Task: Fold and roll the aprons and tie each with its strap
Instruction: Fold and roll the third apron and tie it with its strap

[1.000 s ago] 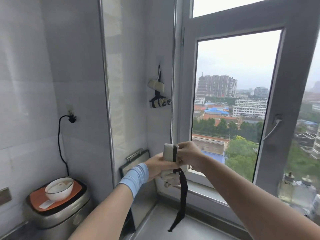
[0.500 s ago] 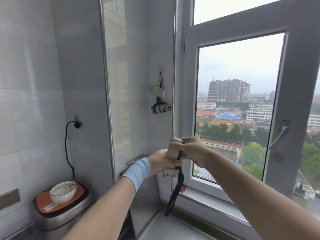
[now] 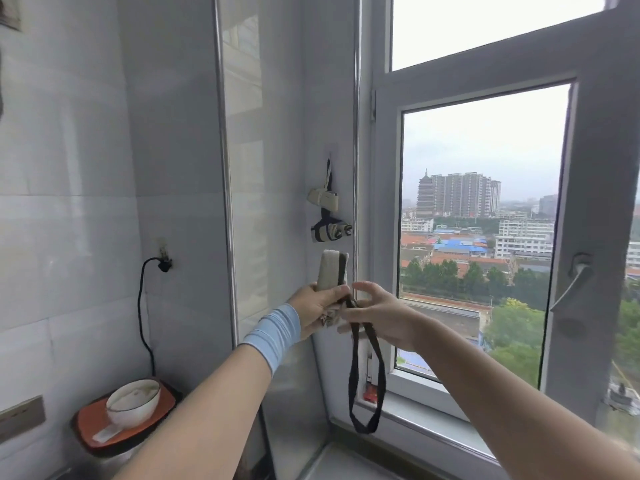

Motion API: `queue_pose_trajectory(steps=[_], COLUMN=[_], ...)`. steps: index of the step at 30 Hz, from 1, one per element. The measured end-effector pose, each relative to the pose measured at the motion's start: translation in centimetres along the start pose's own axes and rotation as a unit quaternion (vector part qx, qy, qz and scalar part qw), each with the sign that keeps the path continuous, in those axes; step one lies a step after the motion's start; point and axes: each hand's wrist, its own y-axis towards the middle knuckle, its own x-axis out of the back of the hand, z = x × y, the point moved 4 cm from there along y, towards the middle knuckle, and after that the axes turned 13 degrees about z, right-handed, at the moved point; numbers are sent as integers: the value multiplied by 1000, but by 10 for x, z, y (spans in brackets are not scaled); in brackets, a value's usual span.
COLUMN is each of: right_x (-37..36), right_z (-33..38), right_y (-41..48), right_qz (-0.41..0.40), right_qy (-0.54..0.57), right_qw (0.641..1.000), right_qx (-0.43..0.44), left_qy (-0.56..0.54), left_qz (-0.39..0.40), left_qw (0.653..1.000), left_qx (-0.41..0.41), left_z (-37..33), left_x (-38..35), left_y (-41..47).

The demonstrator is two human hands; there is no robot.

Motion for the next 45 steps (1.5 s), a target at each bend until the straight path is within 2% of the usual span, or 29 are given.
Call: queue_pose_trajectory(steps=[3,8,12,14,16,18,20,22,24,27,30,32,34,37,40,43,45], right_x=[3,3,-6,-7,-6,-5,-4,-5,-1,-3,-19,-27,-33,-34,-34,-32,-29], right_z=[-4,-14,-18,-18,-18,-14,-6,2,7,8,-11,-37,-68,-119,-179,-234,-271], right_y=[1,8,18,24,29,29,26,22,17,5,-6,-11,-20,-36,-60,-86,-103], right_qz=[-27,8,6,2,4,-3,-21,-22,-34,-6,68,116,145,138,118,109,102], right_qy=[10,-12,-62,-85,-109,-171,-295,-331,-299,-263,-214,-130,-33,95,224,269,265], right_qw=[1000,1000,997,994,990,977,940,925,938,953,966,977,980,974,949,927,911], right_qx=[3,-26,-52,-64,-87,-125,-171,-184,-173,-148,-127,-126,-134,-154,-185,-240,-300], left_qy=[-53,-36,82,154,233,347,474,562,577,552,463,375,313,244,186,168,184], left_qz=[12,80,164,198,244,269,253,222,200,155,93,37,-4,-54,-74,-51,0], left_qw=[999,996,982,968,941,893,825,765,751,776,843,892,922,943,953,955,952], left_qx=[-1,-24,-41,-18,27,99,174,223,253,263,257,249,228,219,229,239,245], left_z=[-7,-18,-31,-31,-23,-11,6,30,55,88,114,127,143,164,184,212,241], left_x=[18,32,20,13,4,-2,-2,0,4,15,16,15,18,27,21,-4,-28], left_y=[-7,-21,-30,-33,-37,-40,-39,-39,-38,-36,-36,-37,-34,-36,-48,-58,-65])
